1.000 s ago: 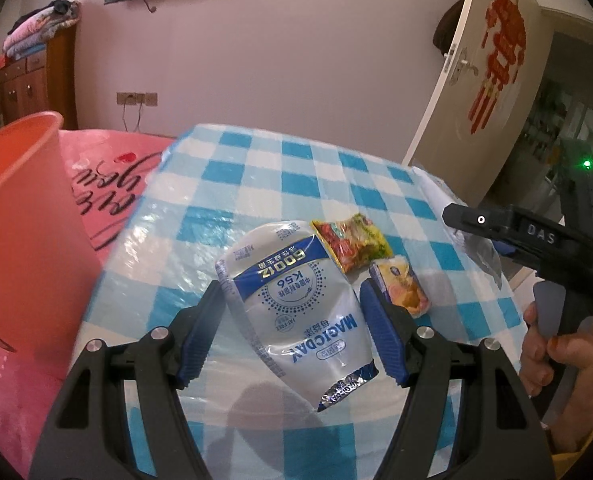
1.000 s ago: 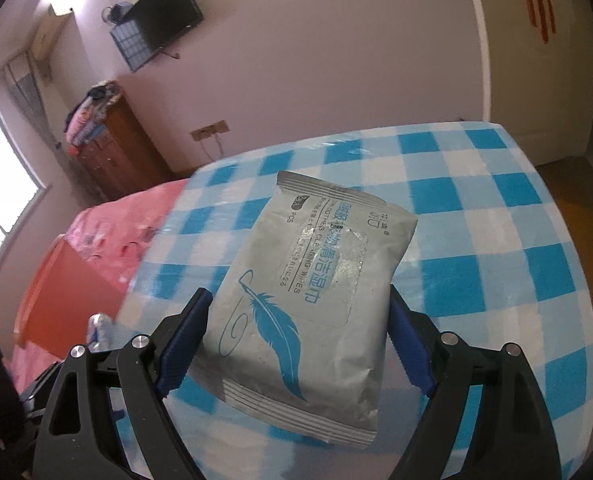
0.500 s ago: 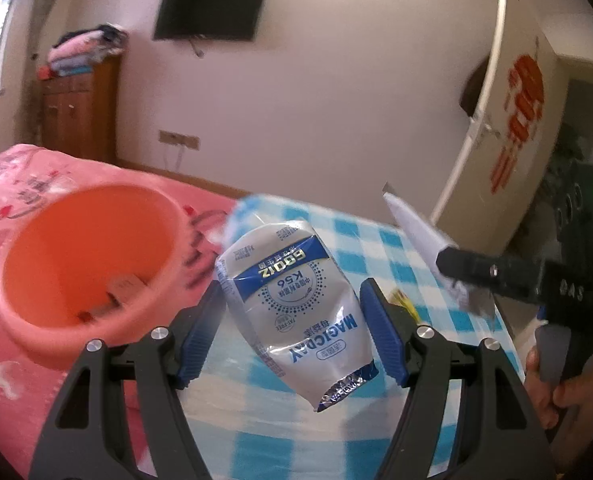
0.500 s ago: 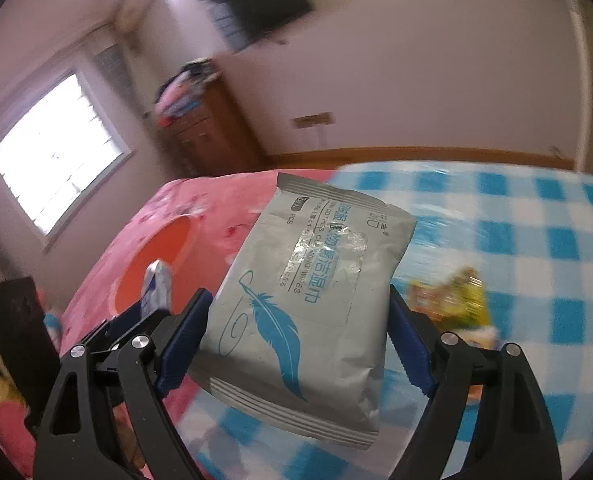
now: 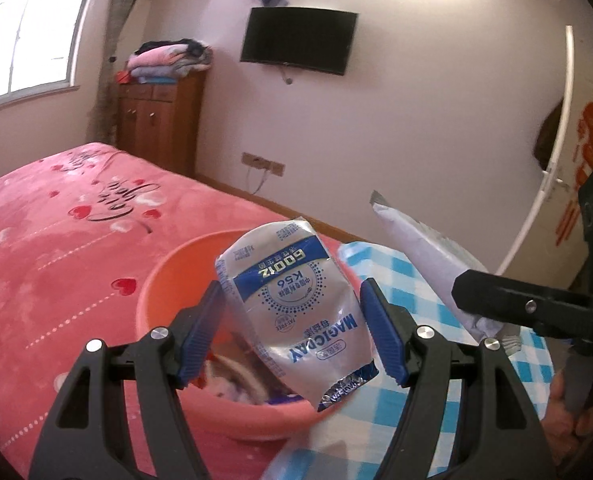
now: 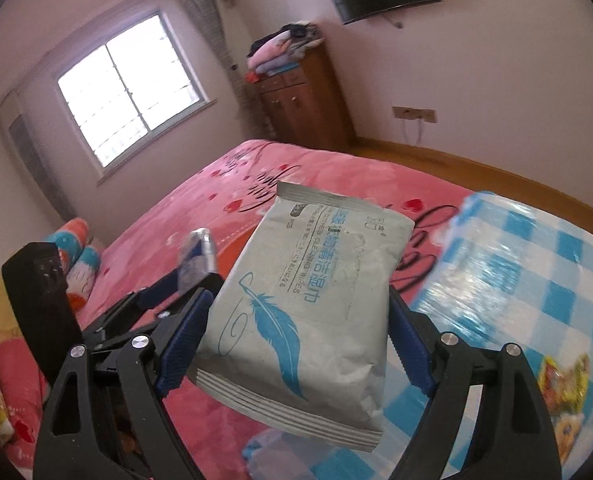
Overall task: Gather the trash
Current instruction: 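Open both tools over the orange bucket to drop the bag and wipe pack, then move the left tool to the yellow snack bag while the right tool approaches the biscuit pack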
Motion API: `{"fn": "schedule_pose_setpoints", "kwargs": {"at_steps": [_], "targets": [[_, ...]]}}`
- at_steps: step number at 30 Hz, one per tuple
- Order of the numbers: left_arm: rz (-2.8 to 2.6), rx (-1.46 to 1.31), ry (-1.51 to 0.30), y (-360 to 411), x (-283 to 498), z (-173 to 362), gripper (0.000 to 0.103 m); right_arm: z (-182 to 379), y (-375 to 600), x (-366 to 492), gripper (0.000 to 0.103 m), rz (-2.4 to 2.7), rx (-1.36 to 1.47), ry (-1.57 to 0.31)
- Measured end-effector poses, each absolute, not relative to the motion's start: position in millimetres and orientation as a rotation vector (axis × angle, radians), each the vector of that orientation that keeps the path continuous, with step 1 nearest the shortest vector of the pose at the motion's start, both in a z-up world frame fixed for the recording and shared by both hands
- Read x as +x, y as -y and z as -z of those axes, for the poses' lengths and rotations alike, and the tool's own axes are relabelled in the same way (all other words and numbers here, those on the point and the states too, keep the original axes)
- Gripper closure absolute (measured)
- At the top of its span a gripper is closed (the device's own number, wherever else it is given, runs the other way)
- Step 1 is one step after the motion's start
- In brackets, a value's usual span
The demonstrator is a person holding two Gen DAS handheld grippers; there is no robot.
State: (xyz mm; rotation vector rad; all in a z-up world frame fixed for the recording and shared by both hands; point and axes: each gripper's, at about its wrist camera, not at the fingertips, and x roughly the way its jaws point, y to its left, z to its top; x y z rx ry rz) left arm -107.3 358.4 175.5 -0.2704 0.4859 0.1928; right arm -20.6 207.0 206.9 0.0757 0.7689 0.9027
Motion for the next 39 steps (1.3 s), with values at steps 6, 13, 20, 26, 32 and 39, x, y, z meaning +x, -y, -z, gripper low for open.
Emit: {"fn": "schedule_pose_setpoints", "kwargs": {"at_steps": [6,13,20,26,32,39], "targets": [[-0.229,-0.285,-0.507,-378,-99,-166,0.033,-199,-240,-4,0.019,-0.935,0.085,-0.796],[-0.244,-0.315,-0.543,-392,-91,-149,0.032,-192,-254,4,0.019,-0.954,0.102,-0.794],[-0.253,-0.329,-0.537,-394,-92,-146,0.016,-188,-223,6,0.014,-0.88,0.152,-0.766],[-0.255,-0.321,-0.52,-388,-98,-149,0.015,-181,-191,-2,0.01,-0.806,0.171,-0.726],[-0.239,-0.323,-0.522,-381,-101,-149,0.015,-169,-160,-9,0.01,-0.751,0.193,-0.721],[-0.204,-0.305,-0.52,-359,-107,-153,0.015,-159,-129,-18,0.01,-0.696,0.214,-0.723]]}}
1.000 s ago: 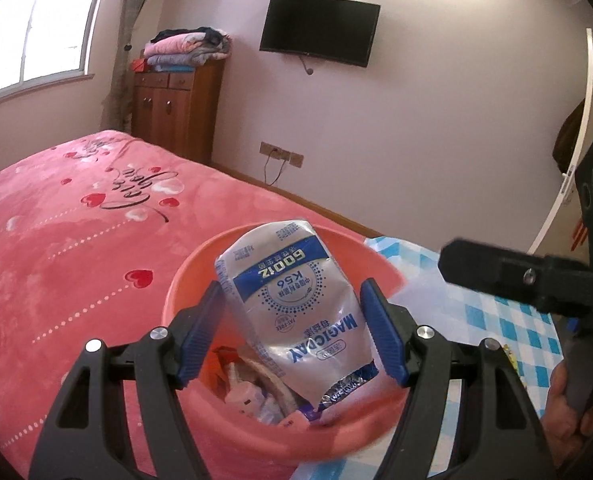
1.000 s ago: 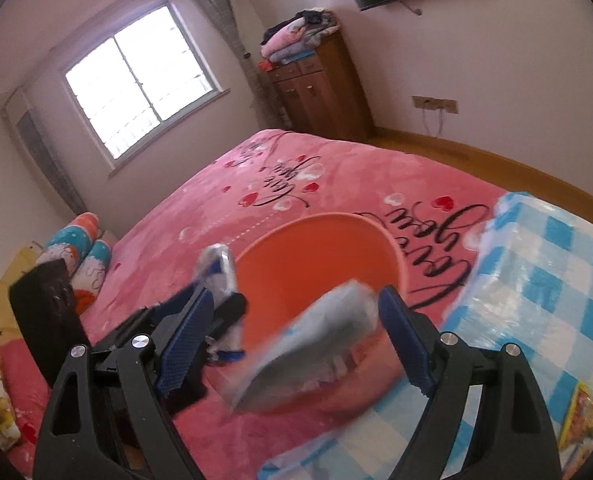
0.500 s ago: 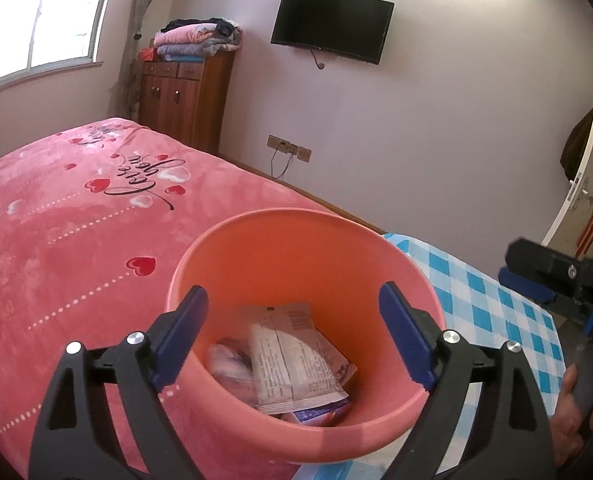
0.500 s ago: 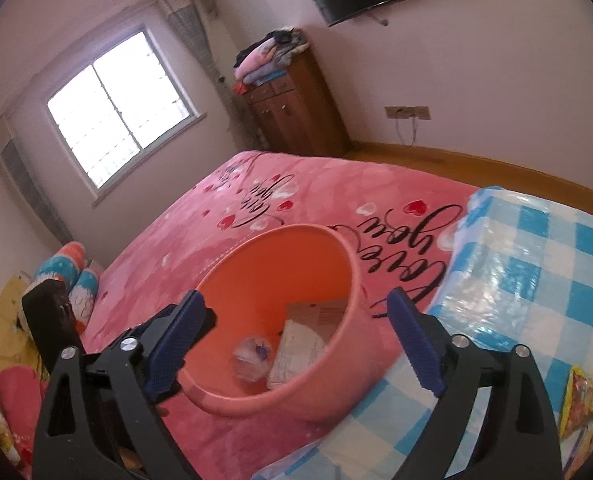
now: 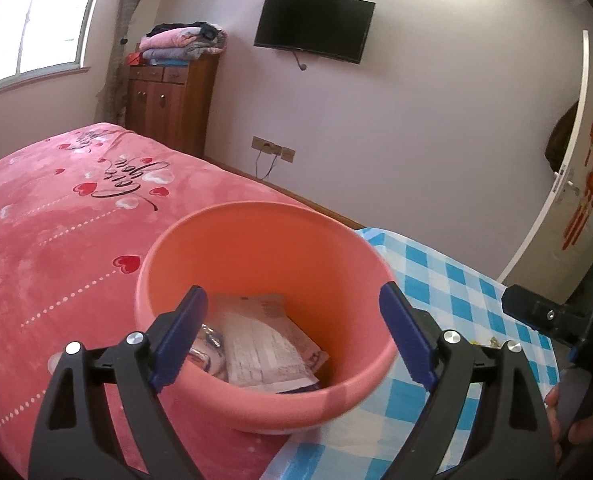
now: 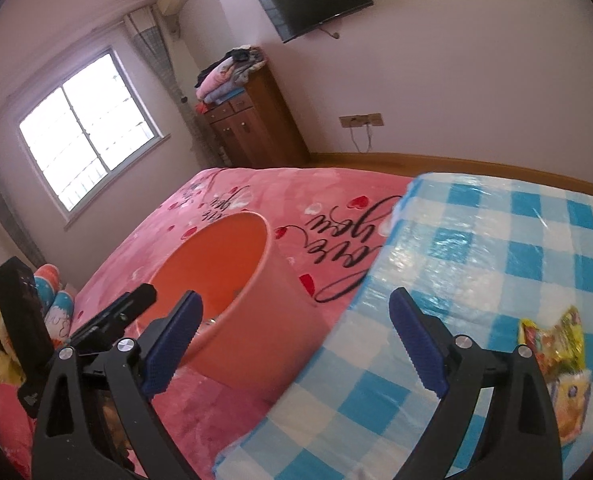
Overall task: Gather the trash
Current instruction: 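Move the left tool to the yellow snack bag while the right tool approaches the biscuit pack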
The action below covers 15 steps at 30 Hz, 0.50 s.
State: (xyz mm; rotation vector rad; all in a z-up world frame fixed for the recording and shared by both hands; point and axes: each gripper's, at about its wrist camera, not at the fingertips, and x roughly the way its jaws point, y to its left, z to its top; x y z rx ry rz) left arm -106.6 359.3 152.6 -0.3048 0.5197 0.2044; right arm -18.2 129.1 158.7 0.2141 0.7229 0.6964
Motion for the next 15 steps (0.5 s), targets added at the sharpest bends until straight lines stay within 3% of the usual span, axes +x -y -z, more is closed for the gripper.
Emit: {"fn": "schedule_pose_setpoints", "kwargs": {"at_steps": [15], "targets": [[-0.118,-0.264,-0.553,-309,-103,-150,0.015,-153,-83,-47,0.01,-0.558,0.136,-0.652]]}}
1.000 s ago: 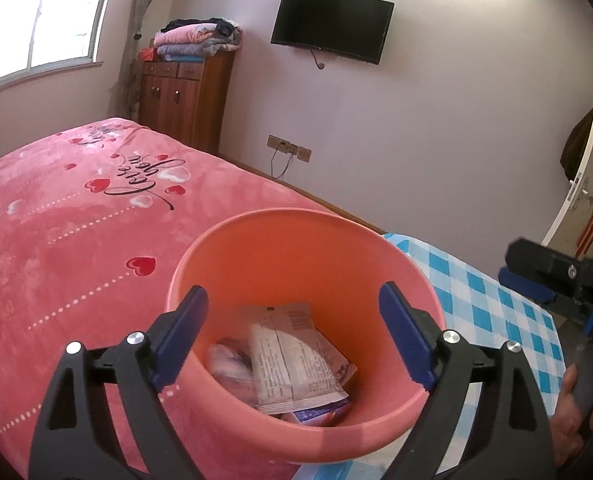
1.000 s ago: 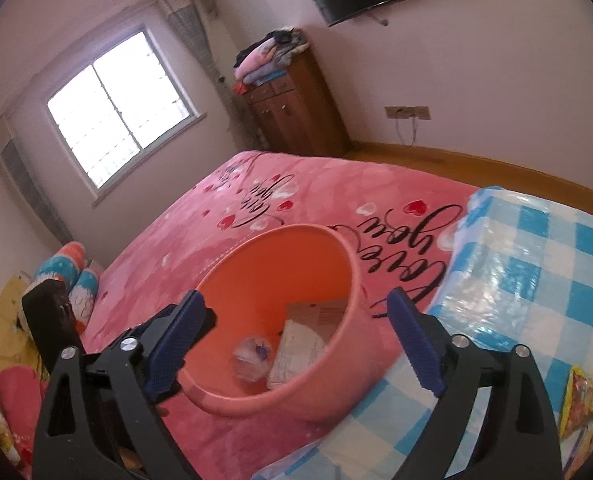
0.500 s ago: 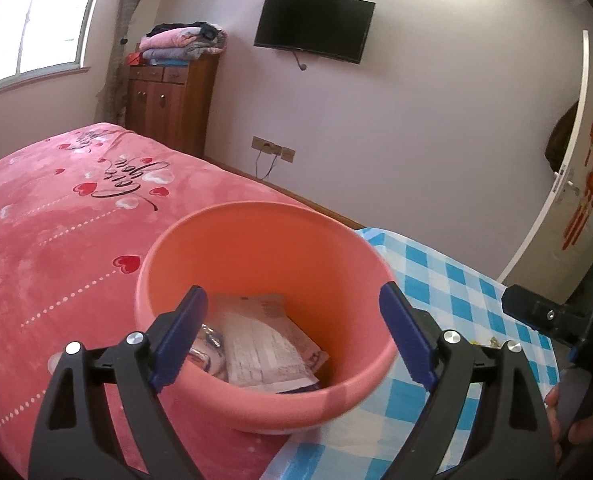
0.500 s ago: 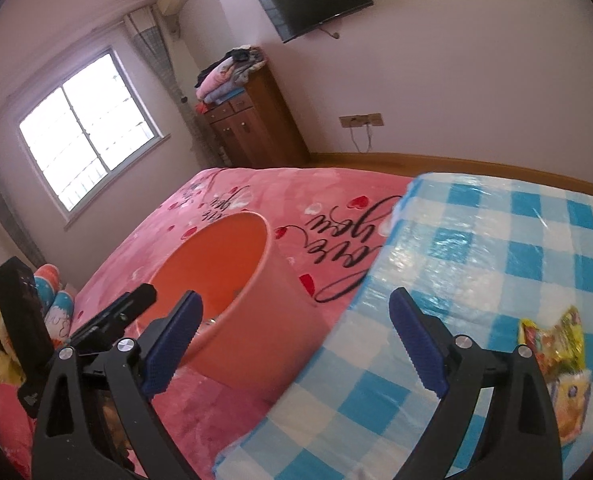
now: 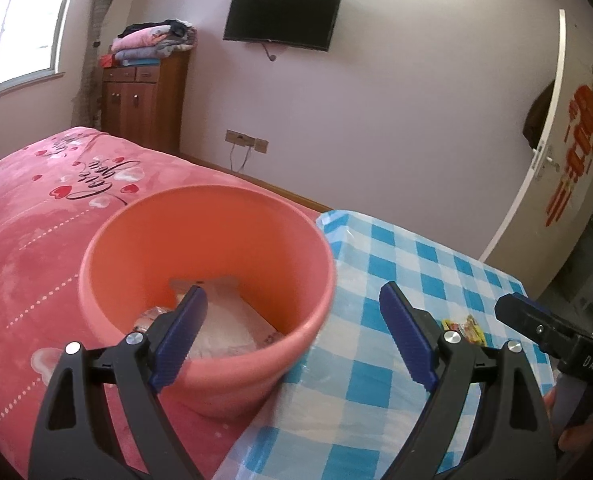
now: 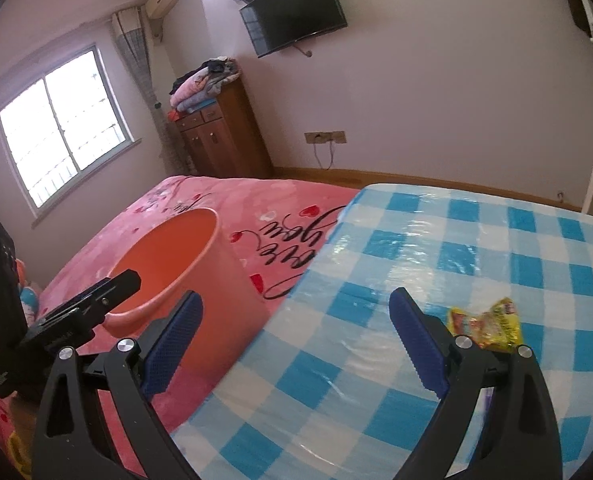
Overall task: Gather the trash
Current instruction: 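Move the left tool to the yellow snack bag while the right tool approaches the biscuit pack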
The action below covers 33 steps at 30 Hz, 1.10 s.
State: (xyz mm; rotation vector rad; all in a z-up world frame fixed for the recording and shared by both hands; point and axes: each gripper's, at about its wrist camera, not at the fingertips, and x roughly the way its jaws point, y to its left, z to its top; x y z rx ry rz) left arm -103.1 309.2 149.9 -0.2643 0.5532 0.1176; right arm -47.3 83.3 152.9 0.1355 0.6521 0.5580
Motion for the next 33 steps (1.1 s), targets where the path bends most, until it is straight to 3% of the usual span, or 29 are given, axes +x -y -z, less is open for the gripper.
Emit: {"fn": "schedule_pose_setpoints", "kwargs": {"at_steps": [33], "targets": [[0.102,-0.123,-0.665,-174,-94,-124,0.015,-107,46,-77,0.008,-0.247,0.133,-0.645]]}}
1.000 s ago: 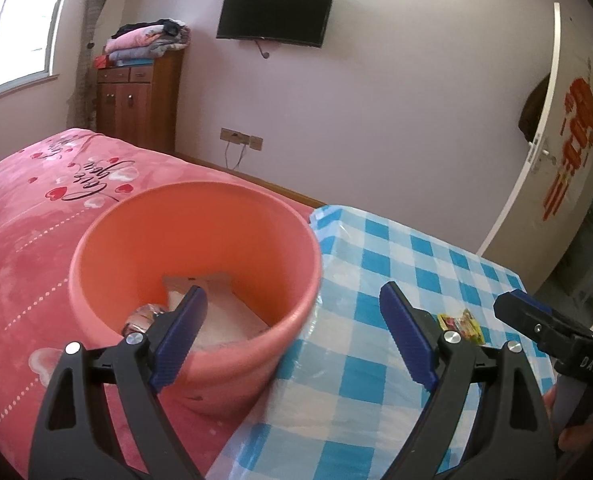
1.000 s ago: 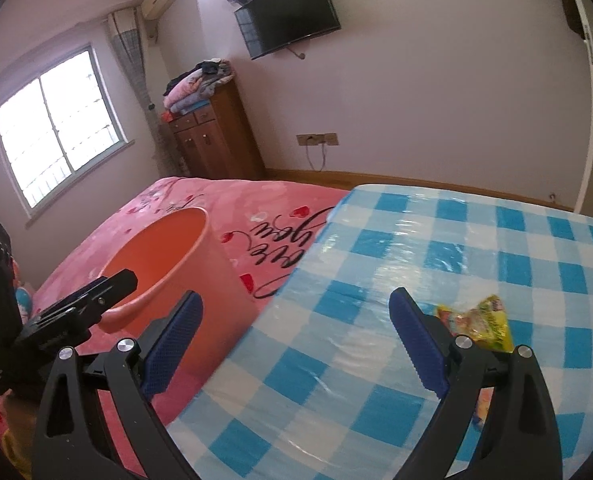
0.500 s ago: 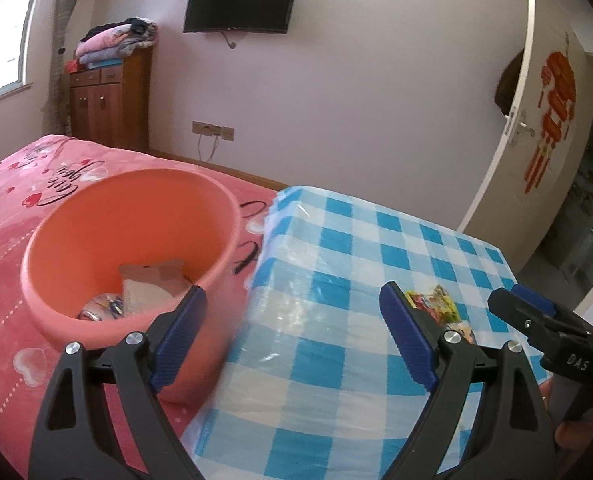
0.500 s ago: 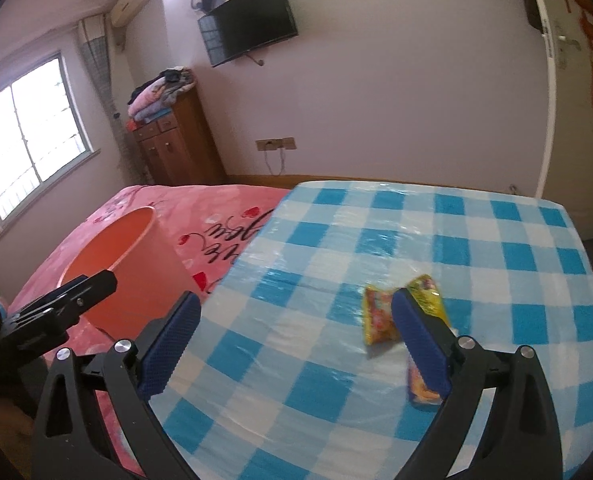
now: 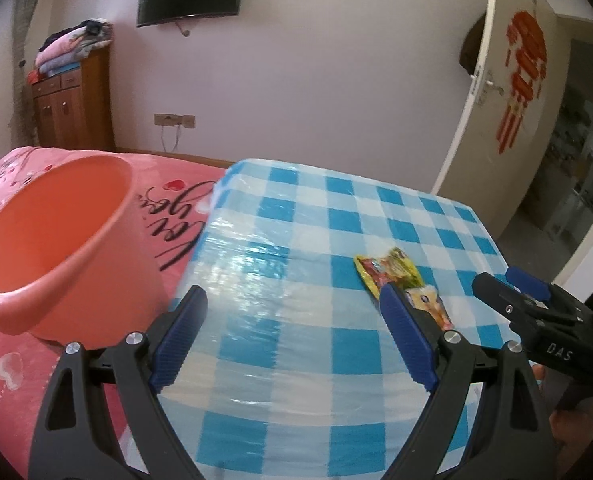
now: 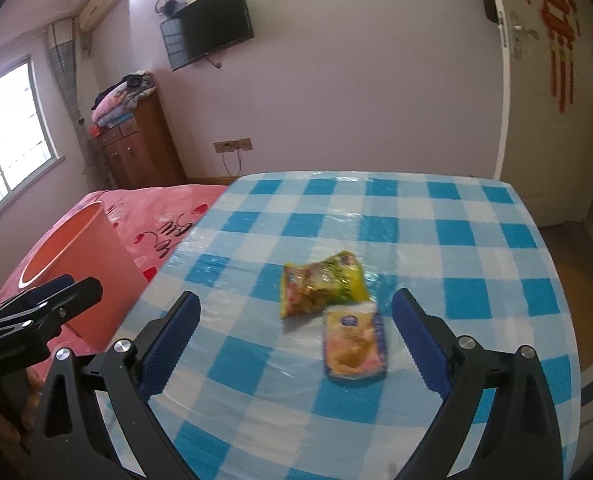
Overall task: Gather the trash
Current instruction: 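Move the left tool to the yellow snack bag while the right tool approaches the biscuit pack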
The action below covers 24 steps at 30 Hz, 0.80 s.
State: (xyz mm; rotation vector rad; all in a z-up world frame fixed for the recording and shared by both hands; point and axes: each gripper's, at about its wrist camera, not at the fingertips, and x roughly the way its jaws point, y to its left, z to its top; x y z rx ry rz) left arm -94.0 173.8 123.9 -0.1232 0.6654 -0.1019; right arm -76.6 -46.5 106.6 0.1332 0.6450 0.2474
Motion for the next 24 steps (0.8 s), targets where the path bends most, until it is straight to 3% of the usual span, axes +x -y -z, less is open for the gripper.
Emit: {"fn": "schedule_pose_setpoints", "kwargs": {"at_steps": [24], "targets": [[0.196,0.015,-0.792,-82,-62,-77,0.015,-46,134,-68,0.008,-0.127,0.227,-0.704]]}}
